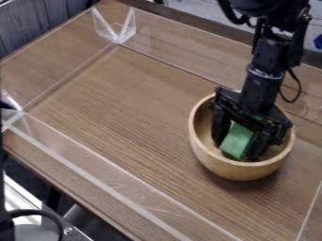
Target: Remove the green block from inside the brown bowl and put it on the table
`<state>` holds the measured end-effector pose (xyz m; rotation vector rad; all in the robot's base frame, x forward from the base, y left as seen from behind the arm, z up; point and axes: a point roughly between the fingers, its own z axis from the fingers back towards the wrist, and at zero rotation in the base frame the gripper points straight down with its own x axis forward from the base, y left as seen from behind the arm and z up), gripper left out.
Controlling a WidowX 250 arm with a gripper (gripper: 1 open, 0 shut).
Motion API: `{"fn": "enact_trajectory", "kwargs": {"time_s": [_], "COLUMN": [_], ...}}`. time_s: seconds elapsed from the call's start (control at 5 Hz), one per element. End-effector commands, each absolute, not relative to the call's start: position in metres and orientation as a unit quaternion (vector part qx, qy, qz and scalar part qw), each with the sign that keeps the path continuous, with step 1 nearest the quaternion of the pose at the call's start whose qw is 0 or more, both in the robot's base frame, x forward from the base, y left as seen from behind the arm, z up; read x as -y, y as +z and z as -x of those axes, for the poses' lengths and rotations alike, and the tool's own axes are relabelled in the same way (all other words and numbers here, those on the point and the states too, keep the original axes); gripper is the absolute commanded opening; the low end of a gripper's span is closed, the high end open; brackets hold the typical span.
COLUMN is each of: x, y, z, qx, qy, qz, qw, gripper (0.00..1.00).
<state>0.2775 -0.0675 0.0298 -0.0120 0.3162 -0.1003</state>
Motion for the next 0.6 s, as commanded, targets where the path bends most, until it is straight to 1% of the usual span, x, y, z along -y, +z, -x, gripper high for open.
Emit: {"fn": "enact_trajectory", "kwargs": {"time_s": [0.0,0.4], "x": [0.066,0.053], "y": [0.045,0.066], "z": [-0.286,-0.288], "qx": [-0.129,-0.137], "qy": [-0.042,-0.019], "qz": [0.025,0.011], "qw": [0.99,0.99], "gripper": [1.0,1.0]}}
